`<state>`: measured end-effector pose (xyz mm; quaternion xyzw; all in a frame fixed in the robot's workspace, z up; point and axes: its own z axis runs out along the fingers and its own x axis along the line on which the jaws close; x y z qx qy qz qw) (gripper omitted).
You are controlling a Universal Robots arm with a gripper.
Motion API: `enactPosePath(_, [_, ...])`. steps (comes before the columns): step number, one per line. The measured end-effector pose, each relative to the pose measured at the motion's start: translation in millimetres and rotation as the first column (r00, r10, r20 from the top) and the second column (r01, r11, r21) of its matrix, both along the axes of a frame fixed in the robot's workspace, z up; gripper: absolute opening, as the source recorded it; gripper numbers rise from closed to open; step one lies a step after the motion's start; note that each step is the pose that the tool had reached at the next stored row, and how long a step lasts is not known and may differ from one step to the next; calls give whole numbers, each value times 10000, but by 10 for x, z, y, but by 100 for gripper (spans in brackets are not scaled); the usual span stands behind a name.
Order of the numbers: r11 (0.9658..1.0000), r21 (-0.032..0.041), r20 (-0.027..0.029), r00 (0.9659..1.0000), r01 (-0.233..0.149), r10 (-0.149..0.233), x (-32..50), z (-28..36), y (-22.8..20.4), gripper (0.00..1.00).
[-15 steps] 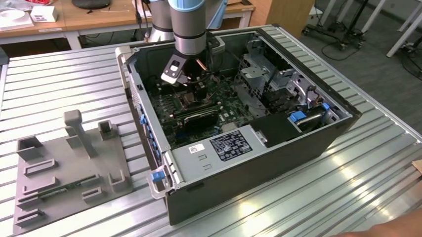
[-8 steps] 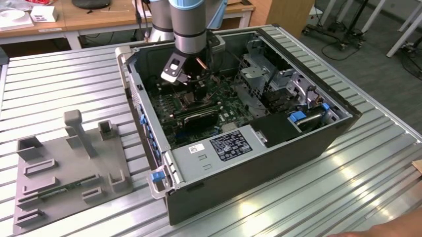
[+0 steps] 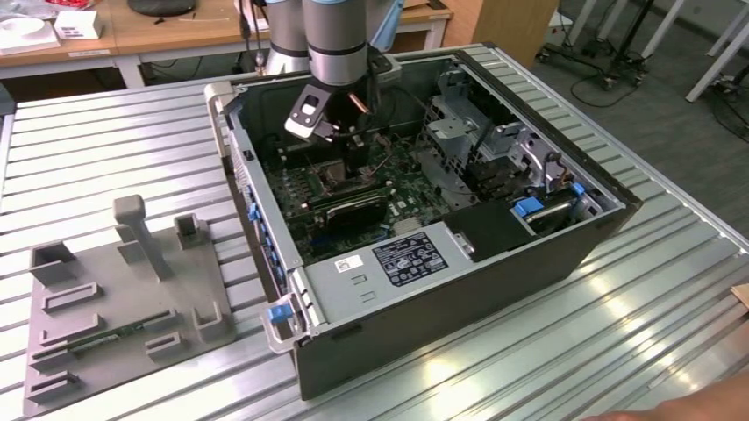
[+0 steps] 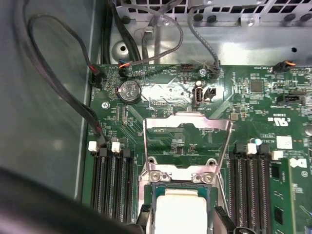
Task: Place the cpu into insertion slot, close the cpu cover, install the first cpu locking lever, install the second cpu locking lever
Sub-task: 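Place the cpu into insertion slot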
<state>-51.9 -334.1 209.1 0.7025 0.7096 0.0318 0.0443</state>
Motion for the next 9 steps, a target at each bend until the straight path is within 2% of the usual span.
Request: enactPosePath(9, [10000, 0, 0, 10000, 0, 0, 0, 11, 0, 61])
